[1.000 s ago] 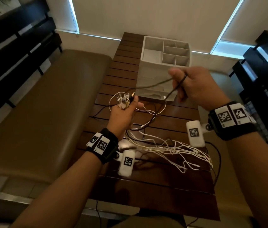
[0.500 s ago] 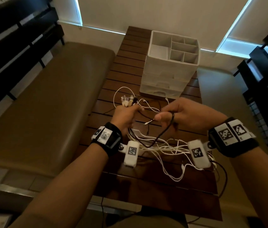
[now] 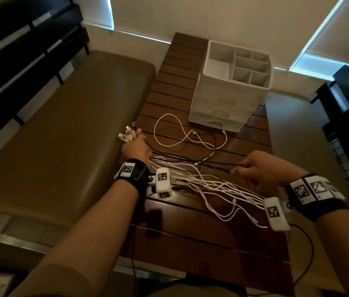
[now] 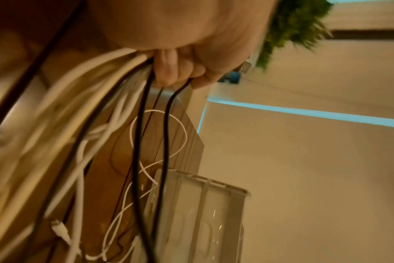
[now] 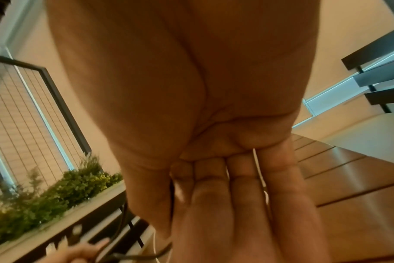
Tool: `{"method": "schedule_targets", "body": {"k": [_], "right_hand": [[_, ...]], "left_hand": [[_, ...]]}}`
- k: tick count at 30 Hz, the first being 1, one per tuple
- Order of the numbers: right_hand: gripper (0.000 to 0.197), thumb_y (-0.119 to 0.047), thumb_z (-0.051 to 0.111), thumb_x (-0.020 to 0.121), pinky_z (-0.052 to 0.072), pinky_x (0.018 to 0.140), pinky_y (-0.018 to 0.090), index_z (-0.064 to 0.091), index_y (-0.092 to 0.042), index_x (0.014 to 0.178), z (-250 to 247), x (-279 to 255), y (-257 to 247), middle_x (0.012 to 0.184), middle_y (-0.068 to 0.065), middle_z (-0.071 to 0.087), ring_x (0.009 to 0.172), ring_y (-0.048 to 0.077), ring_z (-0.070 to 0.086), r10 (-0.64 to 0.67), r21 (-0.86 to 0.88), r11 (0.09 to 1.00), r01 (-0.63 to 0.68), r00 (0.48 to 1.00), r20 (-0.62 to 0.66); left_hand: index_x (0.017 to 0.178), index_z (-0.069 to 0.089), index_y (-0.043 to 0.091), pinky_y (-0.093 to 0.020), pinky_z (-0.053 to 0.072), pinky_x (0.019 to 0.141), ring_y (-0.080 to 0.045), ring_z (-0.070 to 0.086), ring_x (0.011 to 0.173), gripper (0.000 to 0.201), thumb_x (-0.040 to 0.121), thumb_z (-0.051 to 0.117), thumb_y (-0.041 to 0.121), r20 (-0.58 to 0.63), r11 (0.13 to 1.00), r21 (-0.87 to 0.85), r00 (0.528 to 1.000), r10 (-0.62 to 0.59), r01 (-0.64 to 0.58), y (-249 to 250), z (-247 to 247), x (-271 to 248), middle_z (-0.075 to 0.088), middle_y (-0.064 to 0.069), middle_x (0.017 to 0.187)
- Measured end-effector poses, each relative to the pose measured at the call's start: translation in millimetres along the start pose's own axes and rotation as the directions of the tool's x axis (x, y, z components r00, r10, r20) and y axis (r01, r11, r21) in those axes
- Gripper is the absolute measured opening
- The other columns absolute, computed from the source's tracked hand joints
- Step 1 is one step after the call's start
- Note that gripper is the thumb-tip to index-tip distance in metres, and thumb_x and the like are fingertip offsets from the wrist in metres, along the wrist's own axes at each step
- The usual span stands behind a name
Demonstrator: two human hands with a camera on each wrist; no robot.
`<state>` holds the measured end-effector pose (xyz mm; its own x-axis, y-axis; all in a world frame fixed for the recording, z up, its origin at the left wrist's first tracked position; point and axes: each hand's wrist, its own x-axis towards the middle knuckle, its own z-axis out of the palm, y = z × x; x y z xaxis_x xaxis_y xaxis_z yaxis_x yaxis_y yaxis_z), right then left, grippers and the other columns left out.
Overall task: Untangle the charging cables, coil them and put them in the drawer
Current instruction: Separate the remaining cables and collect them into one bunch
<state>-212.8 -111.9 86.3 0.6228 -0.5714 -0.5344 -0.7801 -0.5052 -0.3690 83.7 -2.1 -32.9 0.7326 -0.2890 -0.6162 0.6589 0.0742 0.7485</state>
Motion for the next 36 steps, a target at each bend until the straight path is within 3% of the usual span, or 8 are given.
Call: {"method": "schedule_targets", "body": {"k": [5,13,15,18,22,26,31,36], "right_hand": [[0.043,-0.044,0.060,0.102,0.056,0.060,0.023,0.073,-0.012,0.077,16.5,5.2,13.0,0.069,0.007,0.075,0.061,0.016,0.072,0.021,0.098,0.995,-0.018,0.999,-0.025],[0.034,-0.036,0.062,0.102,0.059,0.067,0.034,0.080,-0.015,0.083,3.2,16.4,35.6,0.065,0.002,0.071,0.064,0.020,0.069,0.172,-0.206,0.953,-0.224,0.955,-0.243],[0.029,-0.031,0.065,0.100,0.053,0.070,0.037,0.076,-0.009,0.084,1.5,14.7,41.5,0.077,0.004,0.065,0.073,0.025,0.062,0.115,-0.065,0.982,-0.178,0.833,-0.541],[0.028,-0.013,0.070,0.095,0.053,0.084,0.039,0.057,0.001,0.073,-3.1,1.2,26.6,0.098,0.007,0.071,0.094,0.023,0.067,0.049,0.261,0.912,0.316,0.548,-0.835],[0.019,0.001,0.068,0.094,0.056,0.099,0.035,0.050,0.001,0.087,-23.5,-19.4,-17.7,0.113,0.015,0.077,0.111,0.025,0.072,-0.232,0.487,0.583,0.650,0.708,-0.668],[0.019,0.004,0.066,0.092,0.055,0.099,0.036,0.063,-0.008,0.106,-37.1,-10.2,-25.9,0.114,0.005,0.073,0.108,0.019,0.070,-0.375,0.125,0.901,0.416,0.890,-0.261],[0.053,0.006,0.071,0.085,0.038,0.095,0.019,0.061,-0.011,0.135,-27.3,28.8,-27.6,0.137,0.009,0.062,0.121,0.018,0.059,-0.445,-0.117,0.895,0.431,0.846,-0.292],[0.018,-0.006,0.062,0.095,0.056,0.067,0.030,0.066,-0.023,0.097,12.0,37.1,-24.5,0.081,-0.003,0.074,0.067,0.009,0.070,-0.334,0.111,0.910,0.399,0.866,-0.372]], "left_hand": [[0.070,0.055,0.016,-0.020,0.028,0.042,-0.009,0.032,0.032,0.023,0.087,0.068,0.006,0.060,0.982,0.071,0.984,0.170,-0.174,11.7,12.3,-2.7,0.040,0.010,0.042],[0.119,0.074,0.004,-0.019,0.026,0.038,-0.008,0.029,0.041,0.025,0.098,0.070,0.016,0.478,0.908,0.358,0.878,0.021,-0.216,-2.8,16.4,-41.7,0.035,0.008,0.055],[0.121,0.073,0.002,-0.020,0.026,0.039,-0.008,0.030,0.041,0.031,0.096,0.073,0.020,0.515,0.878,0.423,0.857,-0.029,-0.224,-4.9,16.9,-49.1,0.038,0.009,0.055],[0.117,0.074,0.000,-0.022,0.021,0.042,-0.012,0.026,0.047,0.031,0.100,0.069,0.025,0.593,0.835,0.487,0.799,-0.102,-0.255,-6.2,16.3,-58.2,0.037,0.008,0.053],[0.104,0.077,0.004,-0.026,0.020,0.045,-0.013,0.026,0.048,0.037,0.102,0.066,0.039,0.725,0.752,0.531,0.670,-0.162,-0.392,-4.2,23.7,-78.6,0.033,0.003,0.061],[0.104,0.076,0.000,-0.023,0.021,0.042,-0.013,0.026,0.047,0.034,0.099,0.070,0.033,0.762,0.708,0.538,0.623,-0.177,-0.457,-6.4,32.8,-93.6,0.038,0.002,0.060],[0.085,0.077,0.012,-0.025,0.020,0.045,-0.012,0.028,0.047,0.028,0.098,0.072,0.036,0.796,0.649,0.568,0.539,-0.277,-0.506,-6.8,33.4,-103.1,0.038,0.002,0.059],[0.093,0.077,0.012,-0.029,0.032,0.050,-0.023,0.044,0.053,0.027,0.099,0.071,0.038,0.841,0.666,0.501,0.491,-0.226,-0.552,-5.0,34.8,-110.8,0.061,-0.001,0.066]]}}
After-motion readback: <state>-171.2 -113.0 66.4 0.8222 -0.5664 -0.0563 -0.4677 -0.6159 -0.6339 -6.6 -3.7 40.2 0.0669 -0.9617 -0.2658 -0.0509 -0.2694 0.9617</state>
